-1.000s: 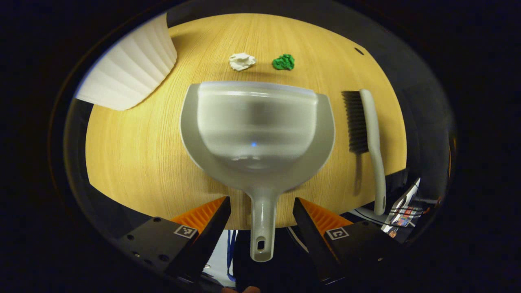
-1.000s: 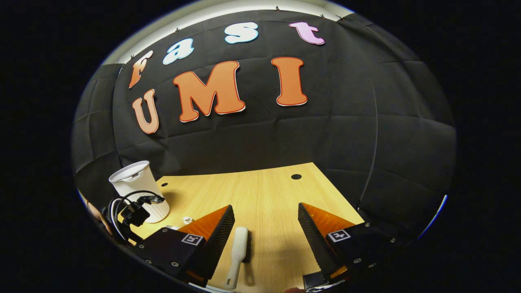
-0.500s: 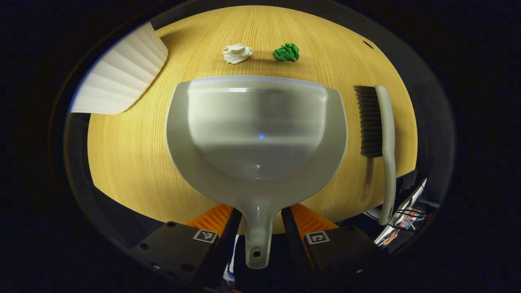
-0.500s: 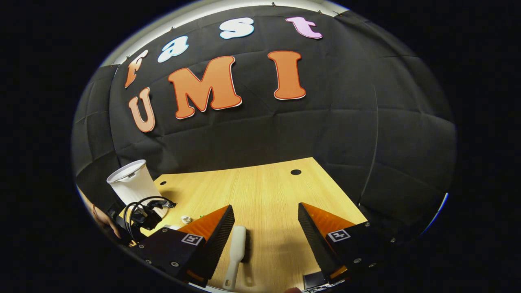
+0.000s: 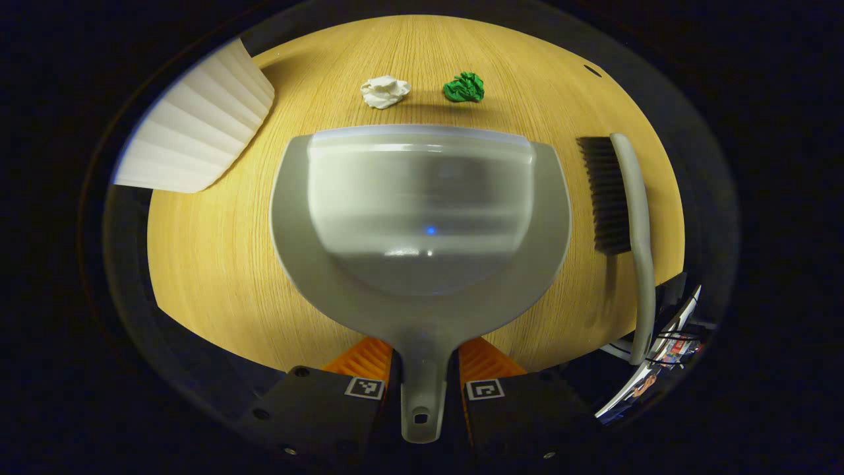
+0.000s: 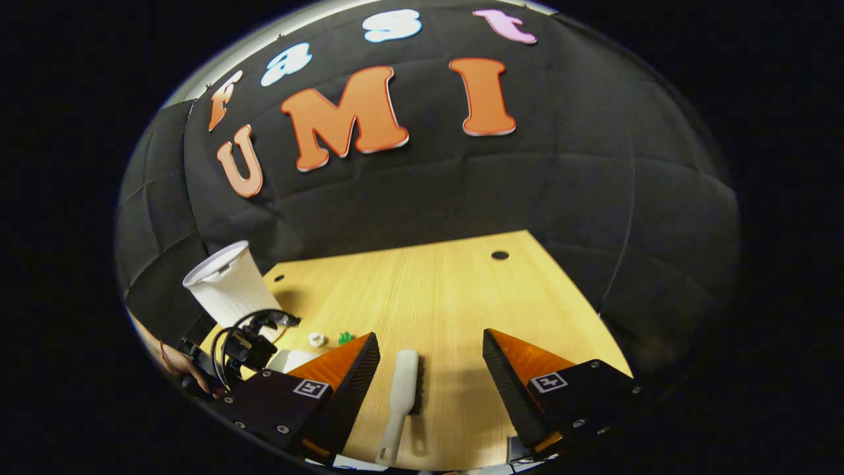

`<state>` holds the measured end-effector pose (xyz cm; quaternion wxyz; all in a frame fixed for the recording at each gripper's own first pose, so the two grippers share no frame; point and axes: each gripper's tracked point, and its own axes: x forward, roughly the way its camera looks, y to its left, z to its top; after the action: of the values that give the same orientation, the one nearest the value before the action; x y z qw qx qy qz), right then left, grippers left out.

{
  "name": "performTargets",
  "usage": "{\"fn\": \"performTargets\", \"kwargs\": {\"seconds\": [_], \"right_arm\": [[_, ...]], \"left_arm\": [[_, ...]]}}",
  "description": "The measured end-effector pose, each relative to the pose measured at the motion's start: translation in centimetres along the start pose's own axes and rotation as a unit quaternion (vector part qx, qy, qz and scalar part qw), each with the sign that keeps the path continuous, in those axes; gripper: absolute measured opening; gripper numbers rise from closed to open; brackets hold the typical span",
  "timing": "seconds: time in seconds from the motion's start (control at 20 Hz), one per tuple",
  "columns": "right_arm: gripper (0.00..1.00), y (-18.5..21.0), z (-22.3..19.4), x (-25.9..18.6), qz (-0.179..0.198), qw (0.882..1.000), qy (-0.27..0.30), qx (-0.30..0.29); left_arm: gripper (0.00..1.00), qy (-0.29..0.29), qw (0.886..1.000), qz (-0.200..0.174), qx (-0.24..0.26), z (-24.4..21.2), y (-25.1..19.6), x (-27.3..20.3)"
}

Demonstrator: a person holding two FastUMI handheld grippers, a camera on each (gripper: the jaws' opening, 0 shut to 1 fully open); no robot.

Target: Pick up the small broom and dustpan from the desktop, sweep the trash into the dustpan with the broom, and then empty the trash into the garbage bin.

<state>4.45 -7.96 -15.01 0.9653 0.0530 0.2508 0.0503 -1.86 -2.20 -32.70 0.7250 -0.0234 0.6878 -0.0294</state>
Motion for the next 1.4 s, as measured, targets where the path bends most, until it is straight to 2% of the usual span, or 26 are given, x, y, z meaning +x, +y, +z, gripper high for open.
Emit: {"fn": "performTargets", "kwargs": {"seconds": [0.1,0.25,0.35,0.45,0.6,0.8,1.0,1.05,1.2,1.25,1.3,1.4], "right_arm": [[0.95,0.8,-4.0,0.9,0.024,0.995,0.093,-0.005],[0.95,2.5,-9.4,1.5,0.061,0.974,0.219,0.001],[0.95,2.6,-12.1,2.2,0.056,0.960,0.274,-0.016],[0.95,2.0,-14.2,2.7,0.041,0.943,0.324,-0.060],[0.95,2.6,-15.9,3.6,0.024,0.922,0.376,-0.089],[0.95,3.3,-17.0,4.7,0.004,0.910,0.402,-0.098],[0.94,3.3,-17.7,4.5,-0.011,0.902,0.417,-0.115],[0.75,3.3,-17.9,4.6,-0.015,0.900,0.420,-0.114],[0.32,2.8,-18.0,4.7,-0.030,0.899,0.420,-0.120],[0.33,3.1,-17.8,4.8,-0.023,0.901,0.418,-0.117],[0.22,3.1,-17.6,4.9,-0.021,0.903,0.412,-0.118],[0.13,3.4,-17.0,5.1,-0.010,0.908,0.401,-0.119]], "left_arm": [[0.29,-0.007,1.000,-0.007,0.000,-0.2,0.2,-0.1],[0.29,-0.015,1.000,-0.015,0.009,-0.1,1.0,0.5],[0.29,-0.028,0.999,-0.013,0.021,0.1,1.8,0.6],[0.28,-0.029,0.999,-0.018,0.020,0.2,2.0,1.0],[0.29,-0.040,0.998,-0.029,0.028,0.6,2.3,1.9],[0.28,-0.043,0.997,-0.047,0.043,0.7,2.6,2.5],[0.29,-0.052,0.997,-0.046,0.045,1.1,3.5,1.7],[0.29,-0.052,0.997,-0.046,0.046,1.2,3.6,1.6],[0.29,-0.054,0.996,-0.043,0.047,1.3,4.3,1.9],[0.29,-0.055,0.996,-0.044,0.047,1.4,4.5,2.0],[0.29,-0.055,0.996,-0.045,0.047,1.1,4.6,1.9],[0.29,-0.058,0.996,-0.047,0.050,1.0,5.0,1.8]]}}
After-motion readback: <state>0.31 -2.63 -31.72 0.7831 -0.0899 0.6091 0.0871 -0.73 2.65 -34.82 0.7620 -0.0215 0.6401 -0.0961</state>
